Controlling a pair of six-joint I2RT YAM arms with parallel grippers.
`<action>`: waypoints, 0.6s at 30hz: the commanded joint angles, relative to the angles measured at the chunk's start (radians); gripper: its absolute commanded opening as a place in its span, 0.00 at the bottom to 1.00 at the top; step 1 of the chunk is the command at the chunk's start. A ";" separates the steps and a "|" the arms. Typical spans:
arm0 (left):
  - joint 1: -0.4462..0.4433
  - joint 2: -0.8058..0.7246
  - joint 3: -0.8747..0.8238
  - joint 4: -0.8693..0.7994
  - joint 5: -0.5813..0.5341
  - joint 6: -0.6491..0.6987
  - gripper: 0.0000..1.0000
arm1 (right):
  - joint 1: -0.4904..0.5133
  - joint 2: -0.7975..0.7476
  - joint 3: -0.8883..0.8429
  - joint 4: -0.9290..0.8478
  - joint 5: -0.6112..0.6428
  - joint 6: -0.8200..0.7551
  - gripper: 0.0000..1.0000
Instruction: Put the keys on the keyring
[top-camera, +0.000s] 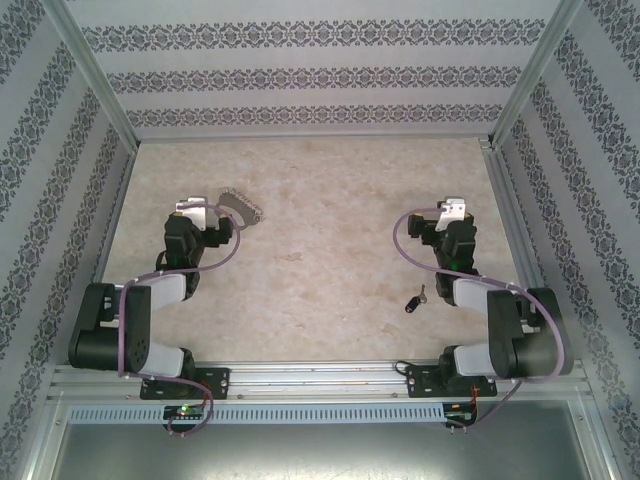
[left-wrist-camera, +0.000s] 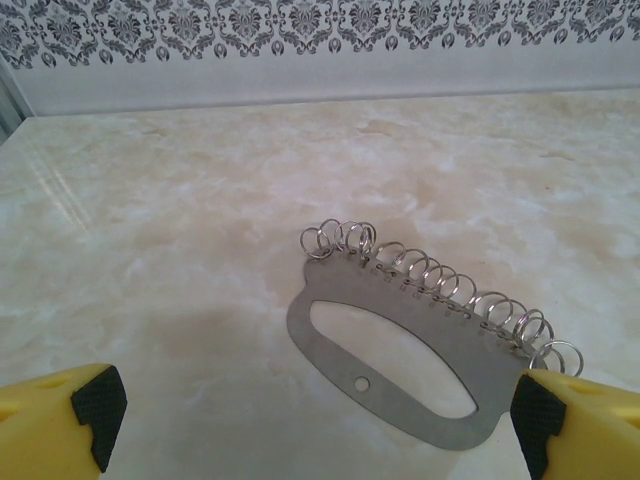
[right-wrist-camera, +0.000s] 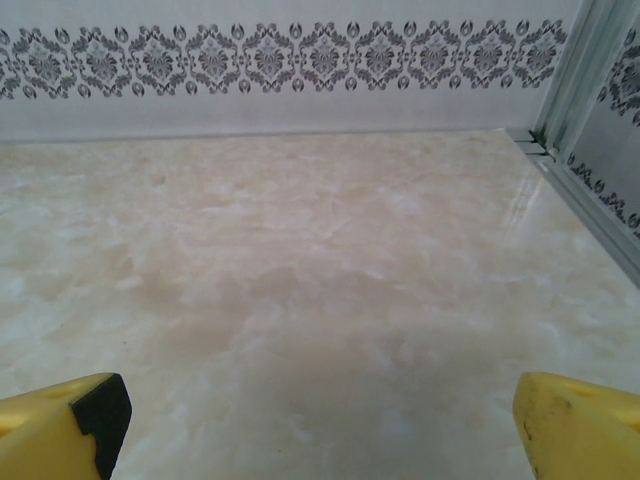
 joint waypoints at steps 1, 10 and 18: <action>-0.001 -0.064 0.079 -0.161 -0.001 -0.014 1.00 | 0.015 -0.092 0.056 -0.133 0.019 0.011 0.98; -0.026 -0.074 0.273 -0.480 0.130 -0.264 1.00 | -0.092 -0.185 0.149 -0.207 -0.408 0.466 0.98; -0.094 0.035 0.302 -0.482 0.319 -0.385 0.99 | -0.008 -0.096 0.221 -0.231 -0.736 0.517 0.95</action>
